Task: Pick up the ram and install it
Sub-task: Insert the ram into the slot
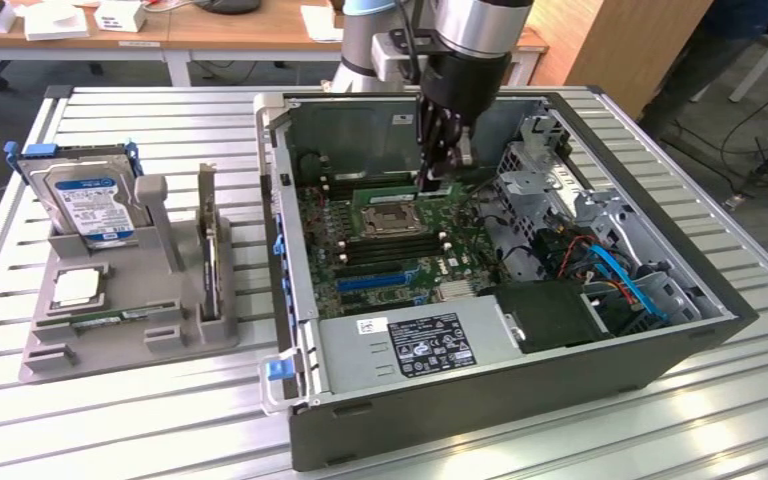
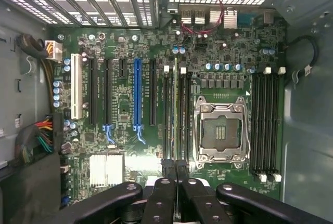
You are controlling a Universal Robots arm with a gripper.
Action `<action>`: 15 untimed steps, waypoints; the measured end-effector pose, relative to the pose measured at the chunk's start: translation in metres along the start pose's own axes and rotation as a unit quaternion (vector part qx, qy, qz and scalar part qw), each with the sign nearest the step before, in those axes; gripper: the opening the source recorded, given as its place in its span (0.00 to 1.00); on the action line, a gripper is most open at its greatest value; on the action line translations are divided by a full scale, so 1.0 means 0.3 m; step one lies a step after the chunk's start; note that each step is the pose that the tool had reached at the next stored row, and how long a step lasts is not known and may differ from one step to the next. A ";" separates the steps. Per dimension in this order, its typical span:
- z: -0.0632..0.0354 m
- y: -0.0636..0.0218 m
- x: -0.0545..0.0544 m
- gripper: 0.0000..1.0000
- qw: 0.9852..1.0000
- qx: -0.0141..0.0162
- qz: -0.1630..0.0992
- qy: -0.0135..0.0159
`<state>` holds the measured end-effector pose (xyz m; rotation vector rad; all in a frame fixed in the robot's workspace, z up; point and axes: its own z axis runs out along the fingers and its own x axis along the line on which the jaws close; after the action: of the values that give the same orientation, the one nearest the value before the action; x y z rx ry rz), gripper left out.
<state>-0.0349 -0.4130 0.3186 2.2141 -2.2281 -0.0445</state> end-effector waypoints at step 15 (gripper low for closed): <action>0.042 -0.001 0.001 0.11 1.000 0.000 0.006 0.000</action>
<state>-0.0349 -0.4130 0.3059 2.2017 -2.2406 -0.0445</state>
